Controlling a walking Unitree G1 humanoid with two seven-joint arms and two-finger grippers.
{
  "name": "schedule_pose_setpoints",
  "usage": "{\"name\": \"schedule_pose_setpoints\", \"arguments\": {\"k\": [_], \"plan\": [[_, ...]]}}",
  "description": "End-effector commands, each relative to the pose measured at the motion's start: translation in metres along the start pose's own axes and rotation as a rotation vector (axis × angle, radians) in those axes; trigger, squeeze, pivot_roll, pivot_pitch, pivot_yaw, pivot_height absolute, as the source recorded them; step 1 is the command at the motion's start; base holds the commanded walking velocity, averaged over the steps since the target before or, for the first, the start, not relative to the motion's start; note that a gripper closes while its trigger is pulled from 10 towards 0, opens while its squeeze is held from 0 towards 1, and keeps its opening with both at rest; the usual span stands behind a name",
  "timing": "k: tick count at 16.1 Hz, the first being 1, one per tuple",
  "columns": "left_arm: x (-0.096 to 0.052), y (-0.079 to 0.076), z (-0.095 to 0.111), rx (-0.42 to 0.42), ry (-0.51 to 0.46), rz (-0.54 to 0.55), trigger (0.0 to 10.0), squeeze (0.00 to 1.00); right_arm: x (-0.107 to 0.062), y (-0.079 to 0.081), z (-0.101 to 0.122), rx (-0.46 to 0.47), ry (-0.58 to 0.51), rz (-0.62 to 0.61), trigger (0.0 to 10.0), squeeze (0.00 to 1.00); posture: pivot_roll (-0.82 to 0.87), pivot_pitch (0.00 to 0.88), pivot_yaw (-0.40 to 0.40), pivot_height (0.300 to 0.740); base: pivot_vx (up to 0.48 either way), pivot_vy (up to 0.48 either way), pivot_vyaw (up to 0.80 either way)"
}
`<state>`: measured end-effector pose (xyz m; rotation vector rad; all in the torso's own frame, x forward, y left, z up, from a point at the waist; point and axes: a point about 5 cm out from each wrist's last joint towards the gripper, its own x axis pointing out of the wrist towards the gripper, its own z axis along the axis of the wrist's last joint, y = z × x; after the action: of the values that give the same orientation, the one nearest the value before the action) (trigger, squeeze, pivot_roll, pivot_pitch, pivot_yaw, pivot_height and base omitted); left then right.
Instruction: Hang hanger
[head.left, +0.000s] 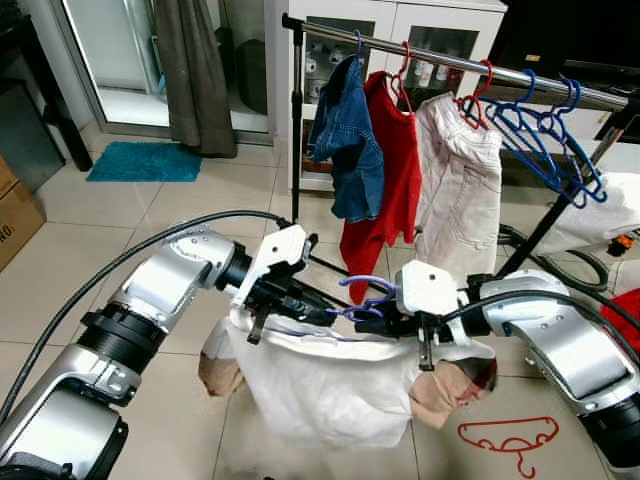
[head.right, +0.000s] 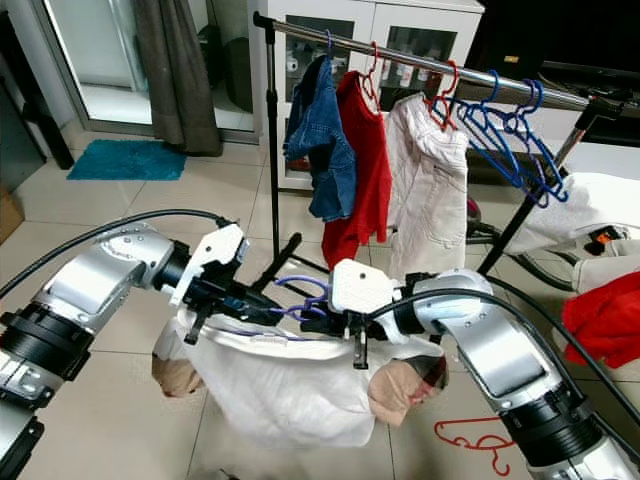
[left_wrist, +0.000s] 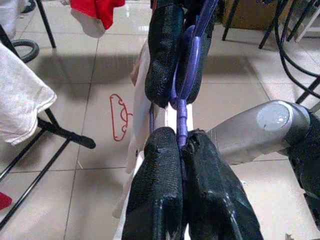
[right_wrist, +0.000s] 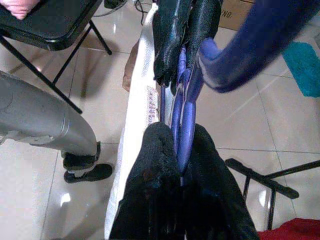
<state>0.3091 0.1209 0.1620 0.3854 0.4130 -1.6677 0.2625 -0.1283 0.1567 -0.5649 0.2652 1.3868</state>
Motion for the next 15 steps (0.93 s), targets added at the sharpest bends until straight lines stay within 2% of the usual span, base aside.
{"name": "schedule_pose_setpoints", "arguments": {"k": [1, 2, 3, 4, 7, 11, 13, 15], "plan": [[-0.005, 0.003, 0.005, 0.007, -0.019, 0.045, 0.0, 0.00, 0.002, 0.002, 0.016, -0.034, -0.077, 0.055, 10.0, 0.00, 0.01, 0.000, -0.026, 0.740, 0.000, 0.000, 0.00], [-0.006, 0.002, 0.005, 0.002, -0.032, 0.049, 0.0, 0.00, 0.001, 0.001, 0.017, -0.018, -0.087, 0.054, 10.0, 0.00, 0.01, 0.000, -0.026, 0.740, 0.000, 0.000, 0.00], [-0.007, 0.001, 0.005, 0.000, -0.035, 0.051, 0.0, 0.00, 0.000, 0.001, 0.018, -0.009, -0.096, 0.054, 10.0, 0.60, 0.01, 0.000, -0.023, 0.740, 0.000, 0.000, 0.00], [-0.009, 0.000, 0.003, -0.007, -0.038, 0.058, 0.0, 0.00, -0.003, 0.000, 0.019, 0.015, -0.122, 0.055, 10.0, 1.00, 0.01, 0.000, -0.024, 0.740, 0.000, 0.000, 0.00], [-0.016, -0.002, -0.003, -0.023, -0.041, 0.103, 0.0, 0.00, -0.015, -0.002, 0.022, 0.019, -0.164, 0.051, 10.0, 1.00, 0.01, 0.000, -0.025, 0.740, 0.000, 0.000, 0.00], [-0.024, -0.007, -0.016, -0.069, -0.027, 0.184, 0.0, 0.00, -0.037, -0.012, 0.026, 0.021, -0.203, -0.026, 10.0, 1.00, 0.01, 0.000, -0.024, 0.740, 0.000, 0.000, 0.00], [-0.027, -0.006, -0.023, -0.083, -0.002, 0.254, 0.0, 0.00, -0.045, -0.015, 0.026, 0.033, -0.220, -0.065, 10.0, 1.00, 0.02, 0.000, -0.025, 0.740, 0.000, 0.000, 0.00], [-0.030, -0.005, -0.028, -0.102, -0.021, 0.343, 0.0, 0.00, -0.054, -0.018, 0.022, 0.085, -0.224, -0.155, 10.0, 1.00, 0.02, 0.000, -0.034, 0.740, 0.000, 0.000, 0.00]]}}
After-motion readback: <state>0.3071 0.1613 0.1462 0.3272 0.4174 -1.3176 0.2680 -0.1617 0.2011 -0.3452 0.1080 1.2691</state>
